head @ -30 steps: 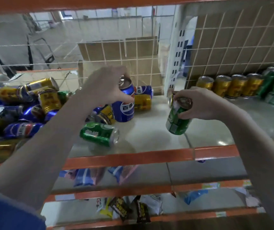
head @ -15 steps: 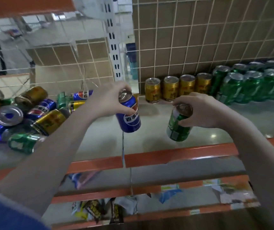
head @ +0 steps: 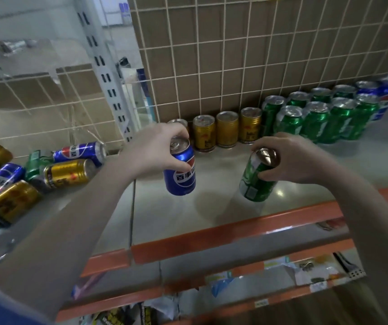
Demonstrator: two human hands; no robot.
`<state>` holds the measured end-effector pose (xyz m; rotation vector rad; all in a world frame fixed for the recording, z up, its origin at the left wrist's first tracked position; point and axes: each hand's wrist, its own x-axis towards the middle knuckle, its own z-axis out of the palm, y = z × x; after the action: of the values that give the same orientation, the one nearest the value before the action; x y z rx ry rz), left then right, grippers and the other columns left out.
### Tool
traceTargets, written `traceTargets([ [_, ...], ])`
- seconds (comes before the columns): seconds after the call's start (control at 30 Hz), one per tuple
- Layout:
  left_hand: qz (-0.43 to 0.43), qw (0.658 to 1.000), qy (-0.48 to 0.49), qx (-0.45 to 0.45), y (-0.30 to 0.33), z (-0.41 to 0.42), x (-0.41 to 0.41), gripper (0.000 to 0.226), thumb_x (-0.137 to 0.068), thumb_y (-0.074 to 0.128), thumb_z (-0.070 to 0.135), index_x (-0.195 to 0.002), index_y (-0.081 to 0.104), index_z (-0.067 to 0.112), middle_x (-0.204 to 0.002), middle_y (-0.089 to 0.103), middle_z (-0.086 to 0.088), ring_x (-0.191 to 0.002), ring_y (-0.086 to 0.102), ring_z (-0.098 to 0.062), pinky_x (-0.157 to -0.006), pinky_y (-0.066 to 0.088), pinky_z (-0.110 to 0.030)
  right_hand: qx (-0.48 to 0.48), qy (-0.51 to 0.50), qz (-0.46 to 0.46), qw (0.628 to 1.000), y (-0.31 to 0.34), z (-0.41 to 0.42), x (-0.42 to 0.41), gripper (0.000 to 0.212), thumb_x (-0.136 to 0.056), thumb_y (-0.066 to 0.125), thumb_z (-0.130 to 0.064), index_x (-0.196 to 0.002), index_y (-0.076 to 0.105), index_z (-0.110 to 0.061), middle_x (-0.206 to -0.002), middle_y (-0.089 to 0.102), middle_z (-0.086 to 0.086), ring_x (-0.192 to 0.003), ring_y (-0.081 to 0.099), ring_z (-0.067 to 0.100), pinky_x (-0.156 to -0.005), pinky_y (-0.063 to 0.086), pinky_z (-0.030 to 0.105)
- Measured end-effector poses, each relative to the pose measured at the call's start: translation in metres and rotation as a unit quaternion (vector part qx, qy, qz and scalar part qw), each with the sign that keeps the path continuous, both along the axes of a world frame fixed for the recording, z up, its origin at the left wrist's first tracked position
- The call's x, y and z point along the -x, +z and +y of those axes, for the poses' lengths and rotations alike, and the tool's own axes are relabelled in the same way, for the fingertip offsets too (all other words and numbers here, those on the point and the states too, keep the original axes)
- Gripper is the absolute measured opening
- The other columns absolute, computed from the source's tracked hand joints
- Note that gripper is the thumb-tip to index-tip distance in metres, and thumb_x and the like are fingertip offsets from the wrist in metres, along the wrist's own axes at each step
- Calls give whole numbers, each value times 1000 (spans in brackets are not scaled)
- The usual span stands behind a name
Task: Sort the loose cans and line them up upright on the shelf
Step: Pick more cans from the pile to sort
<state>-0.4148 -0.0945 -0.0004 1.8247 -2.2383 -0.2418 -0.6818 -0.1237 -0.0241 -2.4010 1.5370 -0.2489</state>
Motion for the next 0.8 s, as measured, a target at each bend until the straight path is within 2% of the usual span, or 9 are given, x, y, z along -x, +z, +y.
traceTargets([
  [0.1,-1,1000,1,11,0,-17,40,56,-65,81,38,-113,54,29,-108,56,10,-97,51,-12,-73,49,-28,8,0,19,1000,0,-19,39,60,-71,77,-32,-124,51,-34,-109,49,-2,-100,50,21,-83,47,35],
  [0.17,7,1000,6,12,-1,-29,73,56,-65,81,37,-113,54,29,-107,54,11,-97,51,-12,-75,49,-29,8,17,22,1000,2,-33,73,55,-69,77,-33,-119,53,-34,-102,50,-7,-97,49,18,-80,43,33],
  [0.33,53,998,37,3,-10,-53,161,59,-66,82,31,-117,51,30,-108,50,14,-98,48,-8,-70,46,-21,6,54,31,998,11,-68,162,55,-70,72,-36,-121,52,-34,-105,49,-3,-94,50,17,-79,42,30],
  [0.43,75,995,62,-10,-16,-63,207,59,-68,81,29,-118,50,31,-107,48,15,-98,47,-7,-62,42,-15,-1,74,49,996,14,-86,206,56,-70,71,-38,-122,51,-36,-107,49,-1,-96,50,18,-84,46,35],
  [0.6,71,996,54,-23,-16,-76,258,59,-69,80,35,-119,50,33,-108,52,14,-97,51,-9,-66,47,-18,-19,85,51,995,9,-106,254,59,-71,70,-39,-126,47,-37,-107,47,-2,-96,50,18,-84,47,37],
  [0.73,67,996,55,-20,-18,-86,277,60,-67,79,38,-120,50,33,-113,56,10,-99,54,-13,-69,51,-23,-25,92,45,994,3,-115,272,59,-71,70,-39,-125,48,-37,-105,47,-4,-96,50,16,-85,47,35],
  [0.8,60,996,57,-21,-19,-88,280,60,-67,80,37,-119,50,33,-113,57,9,-97,54,-12,-67,50,-22,-30,100,37,994,1,-120,275,59,-70,70,-39,-124,48,-38,-105,47,-4,-97,49,16,-85,47,35],
])
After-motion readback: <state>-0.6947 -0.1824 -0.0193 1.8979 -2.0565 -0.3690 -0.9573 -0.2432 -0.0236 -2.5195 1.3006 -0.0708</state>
